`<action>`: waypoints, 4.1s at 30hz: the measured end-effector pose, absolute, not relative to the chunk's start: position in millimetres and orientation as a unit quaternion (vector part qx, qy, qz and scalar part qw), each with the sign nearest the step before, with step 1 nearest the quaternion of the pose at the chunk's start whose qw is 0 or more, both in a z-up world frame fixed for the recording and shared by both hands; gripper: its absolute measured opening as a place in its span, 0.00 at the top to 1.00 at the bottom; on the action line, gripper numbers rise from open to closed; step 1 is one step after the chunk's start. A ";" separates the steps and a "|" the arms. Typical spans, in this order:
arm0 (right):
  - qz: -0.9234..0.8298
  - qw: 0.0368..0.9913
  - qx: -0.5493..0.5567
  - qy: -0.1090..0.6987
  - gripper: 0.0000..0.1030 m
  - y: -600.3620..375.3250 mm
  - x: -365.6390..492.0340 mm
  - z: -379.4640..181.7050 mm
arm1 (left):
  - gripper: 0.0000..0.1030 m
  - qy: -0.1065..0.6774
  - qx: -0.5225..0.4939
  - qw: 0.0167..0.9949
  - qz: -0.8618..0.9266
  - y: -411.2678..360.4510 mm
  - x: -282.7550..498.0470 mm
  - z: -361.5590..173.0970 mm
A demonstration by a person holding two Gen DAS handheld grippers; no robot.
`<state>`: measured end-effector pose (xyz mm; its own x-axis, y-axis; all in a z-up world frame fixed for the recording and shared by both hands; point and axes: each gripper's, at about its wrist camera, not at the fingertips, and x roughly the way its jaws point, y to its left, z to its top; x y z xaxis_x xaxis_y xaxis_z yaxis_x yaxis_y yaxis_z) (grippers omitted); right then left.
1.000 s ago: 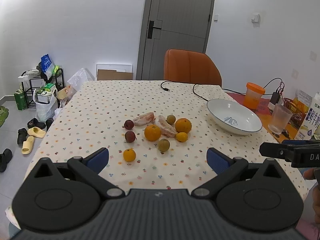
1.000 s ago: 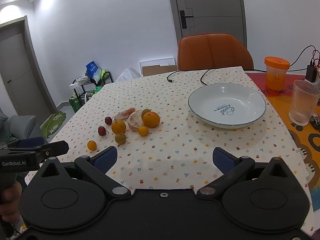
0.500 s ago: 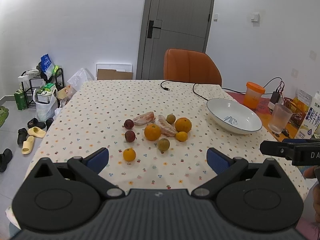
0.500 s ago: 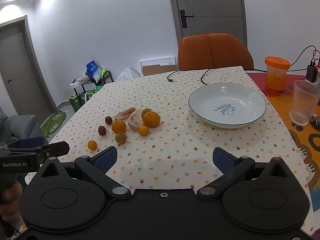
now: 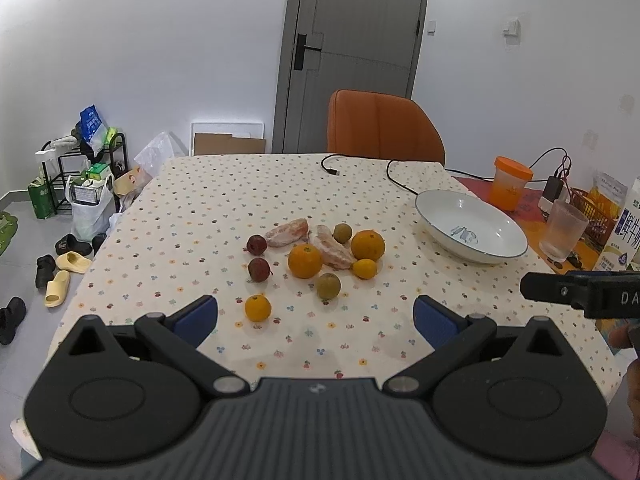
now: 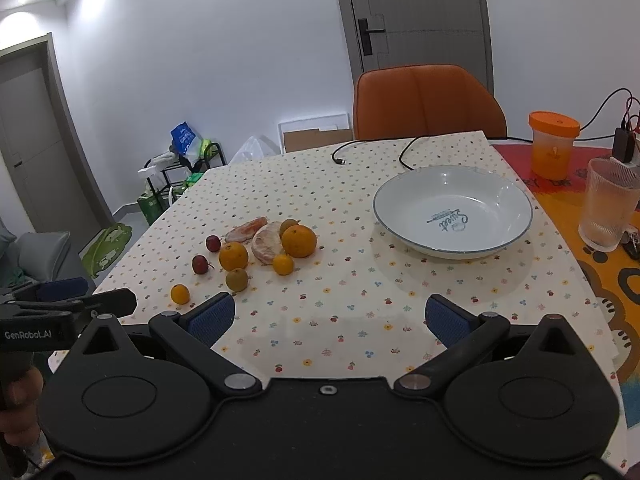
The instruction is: Organize fruits
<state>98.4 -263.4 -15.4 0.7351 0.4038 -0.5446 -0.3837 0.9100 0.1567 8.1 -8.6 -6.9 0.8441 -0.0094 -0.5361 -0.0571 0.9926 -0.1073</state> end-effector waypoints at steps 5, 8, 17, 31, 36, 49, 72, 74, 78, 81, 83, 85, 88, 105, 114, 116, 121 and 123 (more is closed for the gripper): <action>0.207 0.931 0.021 0.301 0.00 -266.0 104.8 -17.7 | 0.00 0.282 -0.064 0.957 0.014 -7.1 10.2 -8.2; 0.205 0.931 0.020 0.301 0.00 -267.4 106.7 -18.0 | 0.00 0.284 -0.065 0.957 0.015 -7.2 10.3 -8.6; 0.206 0.929 0.011 0.306 0.00 -266.8 111.6 -19.4 | 0.00 0.285 -0.070 0.956 0.017 -6.0 14.4 -10.5; 0.245 0.914 -0.008 0.324 0.00 -255.8 133.7 -27.4 | 0.00 0.304 -0.054 0.950 0.051 -2.5 39.8 -27.0; 0.264 0.908 0.017 0.326 0.00 -263.5 150.6 -30.1 | 0.00 0.300 -0.061 0.950 0.056 -1.3 47.5 -29.2; 0.289 0.898 0.013 0.333 0.00 -257.4 182.5 -47.5 | 0.03 0.292 -0.096 0.949 0.068 14.6 66.7 -45.3; 0.331 0.873 -0.009 0.359 0.29 -220.5 235.1 -79.1 | 0.78 0.334 -0.113 0.932 0.087 28.4 107.3 -80.4; 0.334 0.871 -0.010 0.361 0.29 -217.9 238.3 -81.2 | 0.78 0.334 -0.109 0.932 0.087 28.1 109.9 -80.4; 0.334 0.871 -0.008 0.361 0.29 -213.8 245.7 -83.0 | 0.78 0.334 -0.113 0.932 0.087 30.2 114.6 -79.8; 0.338 0.870 -0.007 0.359 0.29 -210.6 250.6 -82.4 | 0.78 0.334 -0.112 0.932 0.088 32.9 118.0 -79.5; 0.341 0.870 -0.008 0.355 0.29 -208.0 252.8 -81.3 | 0.78 0.332 -0.112 0.932 0.089 35.4 119.2 -79.8; 0.344 0.870 -0.010 0.354 0.31 -202.4 257.0 -80.7 | 0.78 0.331 -0.114 0.932 0.091 37.1 121.3 -80.2; 0.351 0.868 -0.012 0.352 0.34 -193.5 263.2 -79.4 | 0.78 0.331 -0.115 0.932 0.091 38.9 123.3 -79.7; 0.361 0.862 -0.048 0.353 0.62 -171.0 280.6 -77.6 | 0.78 0.310 -0.131 0.936 0.104 42.4 120.7 -80.9; 0.352 0.875 -0.011 0.332 0.62 -199.1 274.9 -62.6 | 0.78 0.294 -0.109 0.944 0.101 30.2 124.2 -65.6; 0.350 0.878 -0.008 0.325 0.62 -204.7 272.9 -59.7 | 0.78 0.292 -0.103 0.946 0.097 25.5 126.2 -61.1; 0.343 0.886 0.014 0.311 0.62 -225.1 269.1 -55.7 | 0.78 0.288 -0.090 0.950 0.085 10.9 132.7 -52.0; 0.339 0.889 0.020 0.308 0.62 -232.1 268.0 -54.7 | 0.78 0.285 -0.086 0.952 0.078 4.3 135.0 -48.5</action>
<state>268.0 -232.1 -54.7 0.5809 0.6154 -0.5328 -0.5902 0.7692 0.2449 135.0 4.3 -48.5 0.8258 0.1000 -0.5550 -0.1978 0.9730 -0.1190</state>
